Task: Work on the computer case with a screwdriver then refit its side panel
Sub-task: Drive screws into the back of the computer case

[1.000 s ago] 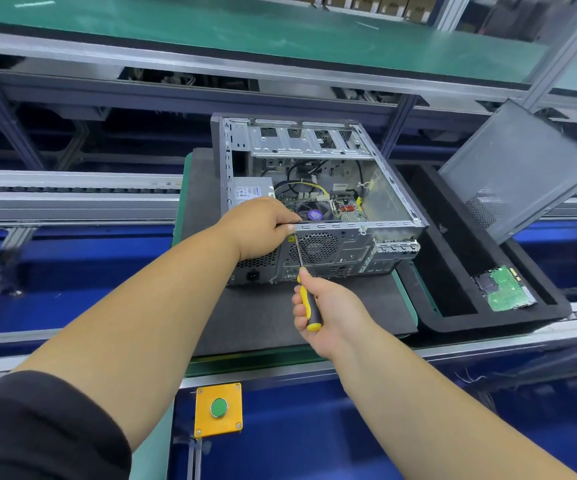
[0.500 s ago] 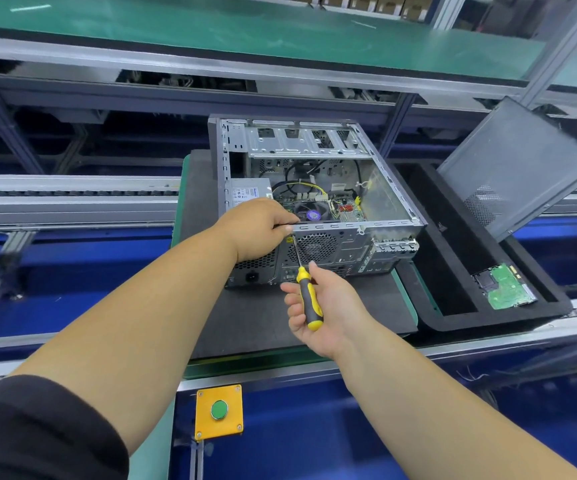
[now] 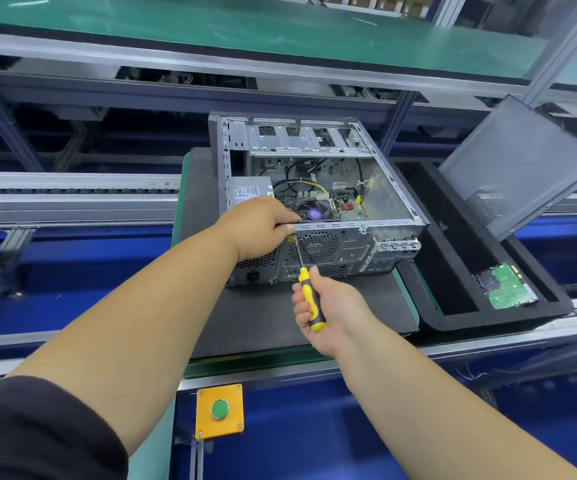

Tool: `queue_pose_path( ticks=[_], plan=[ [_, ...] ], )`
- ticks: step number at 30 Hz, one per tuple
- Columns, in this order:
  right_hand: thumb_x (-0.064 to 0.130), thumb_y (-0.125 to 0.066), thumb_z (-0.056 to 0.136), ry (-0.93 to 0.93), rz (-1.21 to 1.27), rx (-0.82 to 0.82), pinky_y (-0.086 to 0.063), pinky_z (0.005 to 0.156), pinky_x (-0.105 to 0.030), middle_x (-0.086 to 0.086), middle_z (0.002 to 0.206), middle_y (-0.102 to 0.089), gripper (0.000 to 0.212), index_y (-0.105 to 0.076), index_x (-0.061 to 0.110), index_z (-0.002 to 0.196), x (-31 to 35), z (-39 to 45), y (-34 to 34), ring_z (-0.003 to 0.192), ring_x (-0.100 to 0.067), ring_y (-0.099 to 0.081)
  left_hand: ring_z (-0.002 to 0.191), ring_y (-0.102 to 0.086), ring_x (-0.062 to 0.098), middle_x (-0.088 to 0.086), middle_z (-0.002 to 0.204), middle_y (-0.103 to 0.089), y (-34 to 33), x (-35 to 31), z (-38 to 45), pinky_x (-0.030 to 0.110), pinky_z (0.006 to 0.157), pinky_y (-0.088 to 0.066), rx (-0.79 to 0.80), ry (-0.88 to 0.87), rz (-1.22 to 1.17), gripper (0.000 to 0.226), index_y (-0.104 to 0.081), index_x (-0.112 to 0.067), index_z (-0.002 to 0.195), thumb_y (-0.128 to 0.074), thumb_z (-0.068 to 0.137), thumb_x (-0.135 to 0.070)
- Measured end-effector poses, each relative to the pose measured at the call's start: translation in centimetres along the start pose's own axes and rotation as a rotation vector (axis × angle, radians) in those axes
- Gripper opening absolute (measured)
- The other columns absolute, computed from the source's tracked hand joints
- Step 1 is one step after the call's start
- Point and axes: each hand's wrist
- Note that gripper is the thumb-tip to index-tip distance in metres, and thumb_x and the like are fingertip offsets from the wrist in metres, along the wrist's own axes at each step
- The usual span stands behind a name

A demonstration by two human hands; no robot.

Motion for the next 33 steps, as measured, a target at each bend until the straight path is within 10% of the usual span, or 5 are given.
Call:
queue_pose_path(
  ticks=[33],
  plan=[
    [0.013,-0.038,0.096,0.307,-0.073,0.235,-0.035,0.046,-0.021,-0.004,0.067,-0.055,0.038,-0.073,0.002,0.107,7.3,-2.5,9.9,0.052,-0.012,-0.042,0.124,-0.051,0.018,-0.006,0.129,-0.062,-1.5,-2.3,-0.9,0.031,0.104,-0.039,-0.192,0.120,0.098,0.039,-0.064,-0.026,0.127,-0.062,0.091,-0.039]
  ],
)
Point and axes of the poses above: each hand's wrist, its own z-axis towards the middle knuckle, its own y-axis out of the back of the hand, x = y × z
